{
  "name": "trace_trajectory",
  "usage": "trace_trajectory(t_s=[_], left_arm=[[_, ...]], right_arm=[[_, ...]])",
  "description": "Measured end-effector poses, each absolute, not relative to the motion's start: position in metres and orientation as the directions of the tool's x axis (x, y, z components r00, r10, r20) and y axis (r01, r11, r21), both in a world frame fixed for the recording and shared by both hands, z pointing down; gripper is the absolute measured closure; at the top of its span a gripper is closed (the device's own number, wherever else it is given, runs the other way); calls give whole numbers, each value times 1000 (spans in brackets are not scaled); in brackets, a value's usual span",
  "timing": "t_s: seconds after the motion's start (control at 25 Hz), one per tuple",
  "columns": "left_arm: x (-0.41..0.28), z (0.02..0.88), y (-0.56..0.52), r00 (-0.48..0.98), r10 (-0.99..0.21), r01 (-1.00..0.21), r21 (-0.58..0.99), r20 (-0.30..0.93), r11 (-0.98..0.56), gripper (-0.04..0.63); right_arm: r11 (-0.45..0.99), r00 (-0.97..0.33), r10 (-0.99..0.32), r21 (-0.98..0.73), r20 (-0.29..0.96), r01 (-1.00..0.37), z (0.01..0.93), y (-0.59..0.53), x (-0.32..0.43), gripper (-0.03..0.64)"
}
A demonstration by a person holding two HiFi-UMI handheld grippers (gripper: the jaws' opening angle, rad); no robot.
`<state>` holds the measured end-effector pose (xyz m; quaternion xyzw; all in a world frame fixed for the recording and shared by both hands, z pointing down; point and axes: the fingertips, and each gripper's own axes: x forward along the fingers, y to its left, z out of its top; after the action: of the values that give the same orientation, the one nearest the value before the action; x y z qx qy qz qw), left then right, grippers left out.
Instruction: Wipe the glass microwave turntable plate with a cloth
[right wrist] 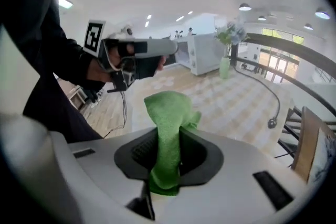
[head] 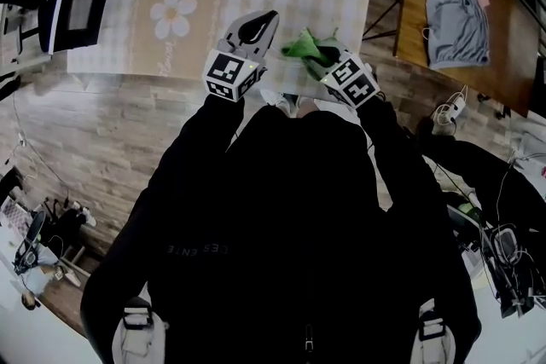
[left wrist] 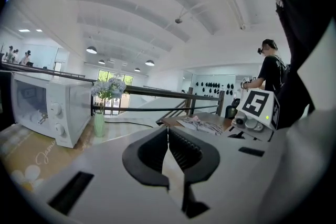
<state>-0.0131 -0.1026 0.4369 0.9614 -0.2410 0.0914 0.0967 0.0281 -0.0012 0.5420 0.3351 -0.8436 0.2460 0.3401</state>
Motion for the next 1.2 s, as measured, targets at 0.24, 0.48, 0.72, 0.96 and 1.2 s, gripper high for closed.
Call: trace_trajectory(t_s=[0.24, 0.48, 0.72, 0.96, 1.2], left_arm=[[-16, 379, -96, 887, -443, -456, 104, 127, -884, 574], [-15, 327, -84, 890, -446, -454, 90, 96, -886, 574], [-4, 296, -67, 919, -391, -394, 62, 58, -917, 574], [14, 260, -63, 933, -360, -360, 27, 18, -933, 574], [23, 234, -58, 939, -344, -344, -14, -17, -939, 574]], right_arm=[[564, -575, -646, -194, 502, -803, 454, -27, 46, 522], [523, -543, -786, -151, 294, -839, 378, -32, 66, 523], [515, -524, -840, -97, 140, -852, 312, -30, 81, 523], [505, -505, -861, -20, 55, -863, 263, -34, 91, 523], [502, -501, -865, 29, 17, -865, 240, -35, 91, 523]])
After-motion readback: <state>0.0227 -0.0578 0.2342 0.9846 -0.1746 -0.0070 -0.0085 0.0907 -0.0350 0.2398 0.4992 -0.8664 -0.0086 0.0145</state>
